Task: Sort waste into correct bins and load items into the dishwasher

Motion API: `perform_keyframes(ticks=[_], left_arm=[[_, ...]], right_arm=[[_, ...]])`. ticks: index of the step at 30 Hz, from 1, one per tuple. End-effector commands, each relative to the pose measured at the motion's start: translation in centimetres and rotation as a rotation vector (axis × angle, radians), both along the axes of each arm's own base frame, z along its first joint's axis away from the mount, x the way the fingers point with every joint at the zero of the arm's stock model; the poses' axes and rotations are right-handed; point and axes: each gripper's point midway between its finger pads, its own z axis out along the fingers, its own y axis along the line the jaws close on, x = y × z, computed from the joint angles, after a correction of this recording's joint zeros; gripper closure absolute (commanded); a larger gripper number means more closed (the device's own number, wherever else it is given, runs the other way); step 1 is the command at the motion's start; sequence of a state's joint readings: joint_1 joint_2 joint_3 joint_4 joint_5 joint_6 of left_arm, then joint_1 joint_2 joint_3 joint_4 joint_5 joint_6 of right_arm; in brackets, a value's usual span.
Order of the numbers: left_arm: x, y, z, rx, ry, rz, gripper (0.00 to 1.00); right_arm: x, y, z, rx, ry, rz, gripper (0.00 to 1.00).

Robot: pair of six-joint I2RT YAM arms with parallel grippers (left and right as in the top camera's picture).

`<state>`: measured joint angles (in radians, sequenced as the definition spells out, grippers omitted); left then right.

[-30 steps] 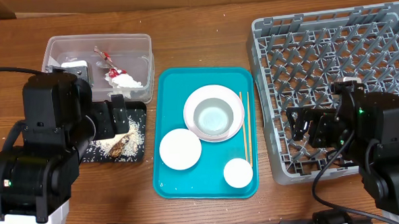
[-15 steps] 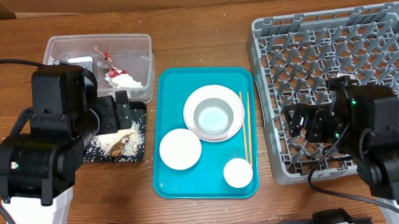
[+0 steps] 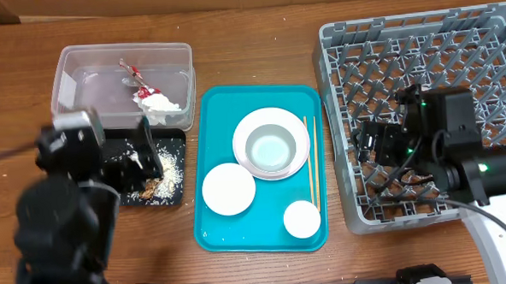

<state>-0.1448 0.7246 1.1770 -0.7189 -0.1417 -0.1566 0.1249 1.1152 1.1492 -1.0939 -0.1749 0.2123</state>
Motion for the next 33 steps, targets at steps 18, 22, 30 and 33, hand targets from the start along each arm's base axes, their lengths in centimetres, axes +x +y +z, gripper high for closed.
perform_keyframes(ticks=[18, 22, 30, 33], left_arm=[[-2.2, -1.7, -17.4, -0.06, -0.245, -0.111, 0.0], [-1.5, -2.7, -19.2, -0.069, -0.253, -0.161, 0.0], [-1.0, -2.8, -22.9, -0.063, -0.185, -0.166, 0.0], [-1.0, -2.9, -22.9, -0.063, -0.184, -0.167, 0.0]], right_arm=[[1.9, 0.0, -3.7, -0.028, 0.141, -0.003, 0.0], [1.9, 0.0, -3.7, -0.028, 0.141, -0.003, 0.0], [1.9, 0.0, -3.7, -0.028, 0.141, -0.003, 0.0], [1.9, 0.0, -3.7, -0.028, 0.141, -0.003, 0.0]])
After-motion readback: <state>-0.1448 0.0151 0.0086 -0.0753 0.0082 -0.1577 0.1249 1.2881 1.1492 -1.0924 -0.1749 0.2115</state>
